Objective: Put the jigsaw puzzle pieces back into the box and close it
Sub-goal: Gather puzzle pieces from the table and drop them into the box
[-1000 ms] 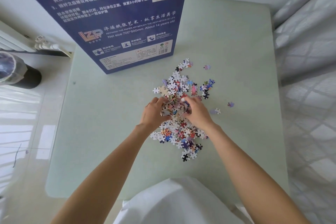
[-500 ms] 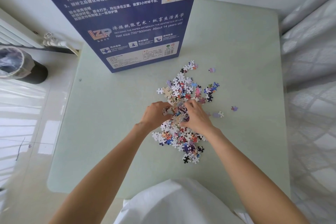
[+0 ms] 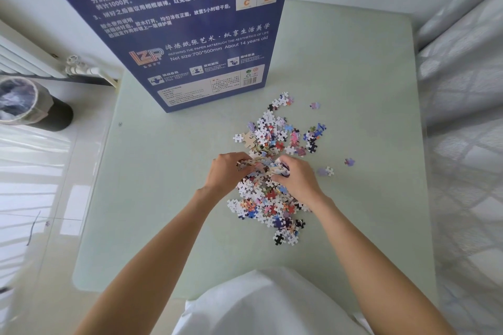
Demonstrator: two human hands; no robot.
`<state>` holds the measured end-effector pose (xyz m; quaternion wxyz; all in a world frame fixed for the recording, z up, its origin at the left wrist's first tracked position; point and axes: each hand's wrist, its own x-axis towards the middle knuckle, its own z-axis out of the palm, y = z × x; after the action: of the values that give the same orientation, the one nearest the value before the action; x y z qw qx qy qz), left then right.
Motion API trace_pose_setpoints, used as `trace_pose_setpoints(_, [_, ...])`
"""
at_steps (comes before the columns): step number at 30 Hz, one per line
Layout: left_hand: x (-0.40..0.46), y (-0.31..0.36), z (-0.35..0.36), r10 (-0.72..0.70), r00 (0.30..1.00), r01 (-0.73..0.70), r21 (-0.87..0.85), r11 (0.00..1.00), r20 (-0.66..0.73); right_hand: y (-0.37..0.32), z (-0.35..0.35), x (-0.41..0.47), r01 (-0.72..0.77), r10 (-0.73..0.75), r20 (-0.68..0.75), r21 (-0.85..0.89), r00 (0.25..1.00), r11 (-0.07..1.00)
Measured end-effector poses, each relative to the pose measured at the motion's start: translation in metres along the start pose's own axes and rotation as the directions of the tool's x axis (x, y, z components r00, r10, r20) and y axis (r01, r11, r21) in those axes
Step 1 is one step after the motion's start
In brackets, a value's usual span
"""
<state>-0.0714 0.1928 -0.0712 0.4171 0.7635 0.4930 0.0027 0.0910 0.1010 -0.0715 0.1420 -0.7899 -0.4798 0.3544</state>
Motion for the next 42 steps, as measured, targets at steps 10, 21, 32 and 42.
trace_pose_setpoints(10, [-0.021, -0.008, -0.017, 0.108, 0.983, -0.107, 0.017, 0.994, -0.147, -0.002, -0.024, -0.022, 0.055, -0.063, -0.128, -0.063, 0.990, 0.996])
trace_pose_setpoints(21, [-0.050, 0.077, -0.144, 0.479, 0.716, -0.520, 0.070, 0.851, -0.508, -0.083, -0.120, -0.045, 0.319, -0.222, -0.329, 0.278, 0.918, 0.906])
trace_pose_setpoints(32, [-0.006, 0.163, -0.305, 0.534, 0.345, -0.591, 0.263, 0.762, -0.772, -0.193, -0.228, -0.009, 0.605, -0.394, -0.481, 0.443, 0.783, 0.662])
trace_pose_setpoints(42, [0.028, 0.153, -0.312, 0.516, 0.654, -0.352, 0.381, 0.855, -0.553, -0.247, -0.275, 0.052, 0.699, -0.444, -0.602, 0.287, 0.664, 0.655])
